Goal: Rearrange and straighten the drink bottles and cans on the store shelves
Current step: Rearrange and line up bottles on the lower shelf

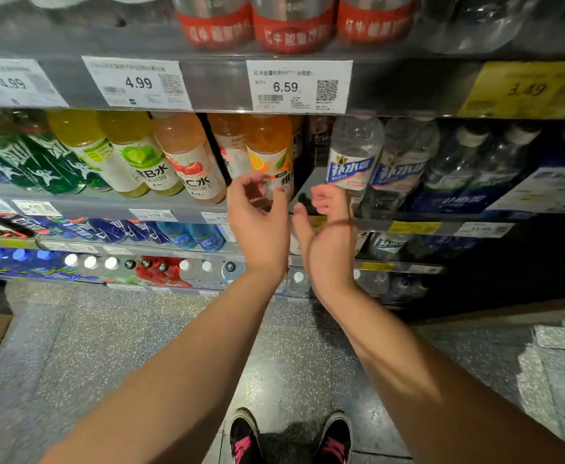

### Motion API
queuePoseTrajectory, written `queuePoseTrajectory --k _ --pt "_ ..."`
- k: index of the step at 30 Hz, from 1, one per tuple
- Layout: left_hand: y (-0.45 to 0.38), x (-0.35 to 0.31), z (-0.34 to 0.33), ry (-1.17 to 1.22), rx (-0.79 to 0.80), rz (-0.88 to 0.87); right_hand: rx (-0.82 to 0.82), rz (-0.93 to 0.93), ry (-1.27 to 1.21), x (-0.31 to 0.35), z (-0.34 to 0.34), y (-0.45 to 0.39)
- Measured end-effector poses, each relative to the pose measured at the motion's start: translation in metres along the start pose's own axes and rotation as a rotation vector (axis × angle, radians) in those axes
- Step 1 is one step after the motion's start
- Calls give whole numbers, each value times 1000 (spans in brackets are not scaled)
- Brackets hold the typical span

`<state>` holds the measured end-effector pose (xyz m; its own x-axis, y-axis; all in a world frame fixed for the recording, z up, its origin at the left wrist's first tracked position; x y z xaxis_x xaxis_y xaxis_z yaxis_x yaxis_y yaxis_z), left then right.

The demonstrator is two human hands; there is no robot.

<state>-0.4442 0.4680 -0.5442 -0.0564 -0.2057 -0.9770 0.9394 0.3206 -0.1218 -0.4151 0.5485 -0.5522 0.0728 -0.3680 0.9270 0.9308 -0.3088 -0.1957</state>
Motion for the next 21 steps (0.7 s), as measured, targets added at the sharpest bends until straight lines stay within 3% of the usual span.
queuePoseTrajectory --k 4,10,21 --pt "-24 20 18 -40 28 62 153 -79 31 0 -32 -30" --pt "-48 37 24 -18 142 74 235 -157 34 -12 -53 -63" --pt "-52 33 10 -126 98 27 -156 -143 174 -12 -59 -57"
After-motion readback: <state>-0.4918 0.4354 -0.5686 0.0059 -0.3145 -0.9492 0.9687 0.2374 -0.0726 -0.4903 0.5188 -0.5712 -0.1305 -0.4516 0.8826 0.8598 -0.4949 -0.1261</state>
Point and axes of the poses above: each hand's wrist, its own y-axis away from the middle knuckle, its own z-axis out of the back of the hand, x = y × z, the point moved 1 cm from there along -y, towards the middle knuckle, and after that the axes turned 9 degrees about x, right-handed, at the moved point
